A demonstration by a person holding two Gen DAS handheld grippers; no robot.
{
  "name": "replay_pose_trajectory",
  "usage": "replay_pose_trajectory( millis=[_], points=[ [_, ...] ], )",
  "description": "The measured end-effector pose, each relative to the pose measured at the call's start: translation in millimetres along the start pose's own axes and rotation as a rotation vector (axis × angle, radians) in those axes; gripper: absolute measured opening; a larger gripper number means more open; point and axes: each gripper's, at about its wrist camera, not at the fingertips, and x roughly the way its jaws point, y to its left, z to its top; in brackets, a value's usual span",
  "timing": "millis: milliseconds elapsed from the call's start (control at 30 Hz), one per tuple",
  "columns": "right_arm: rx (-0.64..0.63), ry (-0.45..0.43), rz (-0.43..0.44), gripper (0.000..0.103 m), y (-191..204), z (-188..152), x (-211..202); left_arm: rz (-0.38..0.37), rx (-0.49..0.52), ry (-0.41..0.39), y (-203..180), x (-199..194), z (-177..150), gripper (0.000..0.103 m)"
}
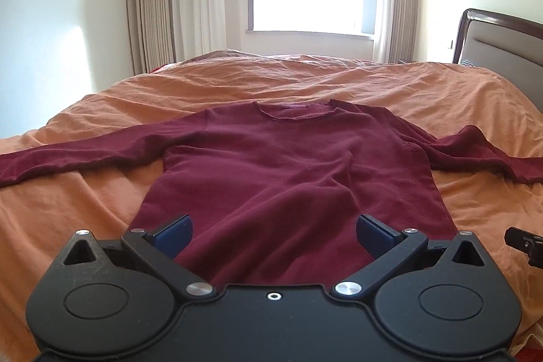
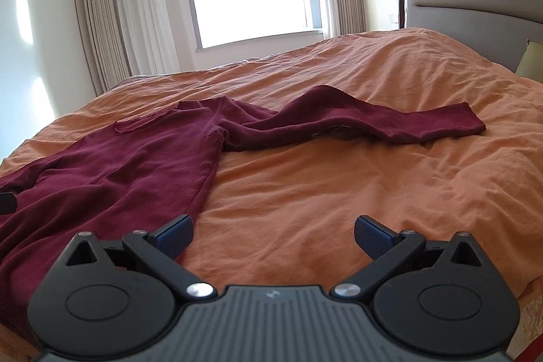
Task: Fold small clothes
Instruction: 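Move the right tool down to the sleeve cuff nearest it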
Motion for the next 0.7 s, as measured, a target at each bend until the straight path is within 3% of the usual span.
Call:
replay_pose_trajectory(
  millis=[400,700],
  points=[
    [0.019,-0.002,-0.131,0.103,-60.7,23.0,53.0,-0.041,0.017,0.069,-56.8,67.8,8.2,0.102],
    [0.123,-0.067,-0.103,0.103,-124.9,39.2,73.5,-0.061,0.031,0.11,-80.1,96.6,3.1,0.102]
  ],
)
